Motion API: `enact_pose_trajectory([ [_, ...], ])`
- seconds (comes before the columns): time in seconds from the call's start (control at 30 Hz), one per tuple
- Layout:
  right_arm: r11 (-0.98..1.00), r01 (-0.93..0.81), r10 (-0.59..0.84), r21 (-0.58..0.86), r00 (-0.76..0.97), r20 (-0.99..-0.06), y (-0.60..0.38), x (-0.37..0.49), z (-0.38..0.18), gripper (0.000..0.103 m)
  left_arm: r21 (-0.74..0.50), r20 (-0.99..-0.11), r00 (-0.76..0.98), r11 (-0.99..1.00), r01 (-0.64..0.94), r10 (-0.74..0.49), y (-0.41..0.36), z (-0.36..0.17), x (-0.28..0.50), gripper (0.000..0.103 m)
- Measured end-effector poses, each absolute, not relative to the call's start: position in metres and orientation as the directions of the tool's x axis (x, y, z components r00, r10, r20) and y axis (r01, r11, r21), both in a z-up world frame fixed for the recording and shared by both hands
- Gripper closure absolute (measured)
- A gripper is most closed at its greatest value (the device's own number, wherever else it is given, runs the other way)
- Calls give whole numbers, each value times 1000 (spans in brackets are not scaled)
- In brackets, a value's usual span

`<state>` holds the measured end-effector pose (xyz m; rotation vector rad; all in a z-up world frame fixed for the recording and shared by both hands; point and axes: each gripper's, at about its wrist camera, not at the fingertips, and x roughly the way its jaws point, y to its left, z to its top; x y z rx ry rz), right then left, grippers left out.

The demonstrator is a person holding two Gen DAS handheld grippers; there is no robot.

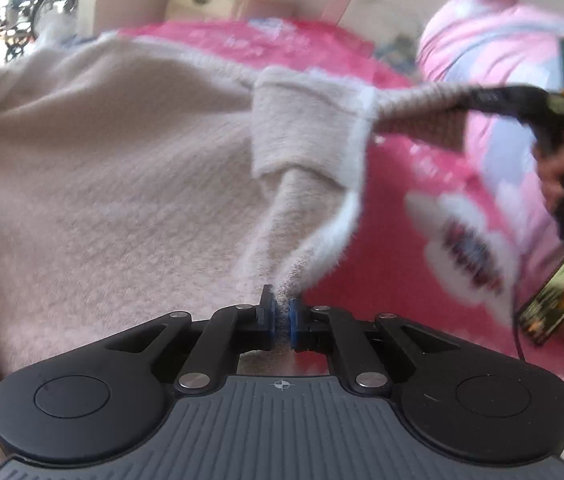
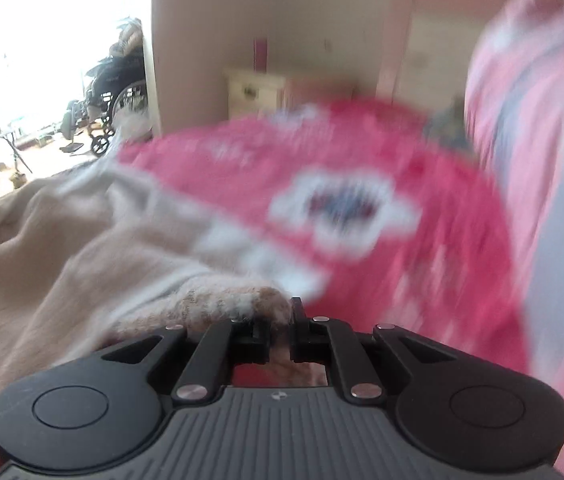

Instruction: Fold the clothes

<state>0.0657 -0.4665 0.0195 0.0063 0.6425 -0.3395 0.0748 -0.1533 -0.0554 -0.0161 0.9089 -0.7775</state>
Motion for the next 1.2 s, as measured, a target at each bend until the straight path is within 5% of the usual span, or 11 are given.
enact_pose_trajectory([
  [0.23,901,310,-428,-305,755,-497,-486,111,42,92,-465,-674,261,671,578,-692,-176,-74,90,96],
  [0.33,864,298,-501,-406,595,-629,-503,128,-22,79,-471,-722,215,696,542,-657,-181,-106,89,85],
  [0.43,903,266,-423,-339,405,-810,-517,117,-74,78,-485,-690,235,678,553,-685,-163,-105,74,70],
  [0.53,894,261,-446,-365,434,-782,-496,76,-72,55,-489,-614,317,664,565,-722,-125,-79,57,55],
  [0.7,900,311,-435,-306,582,-687,-452,10,-16,52,-448,-553,503,746,493,-664,-41,-36,38,51],
  [0.83,971,238,-200,-27,742,-640,-410,-21,34,49,-424,-573,629,847,322,-526,29,-19,29,51],
  [0.93,968,32,142,250,751,-644,-361,-26,38,48,-411,-628,668,899,151,-399,76,-19,25,51],
  [1.07,818,-171,549,550,519,-655,-275,-13,-7,48,-417,-667,677,909,6,-311,119,-29,5,51],
  [1.2,778,-203,627,594,301,-719,-189,-10,-63,48,-425,-704,642,904,-37,-305,135,-47,-15,51],
])
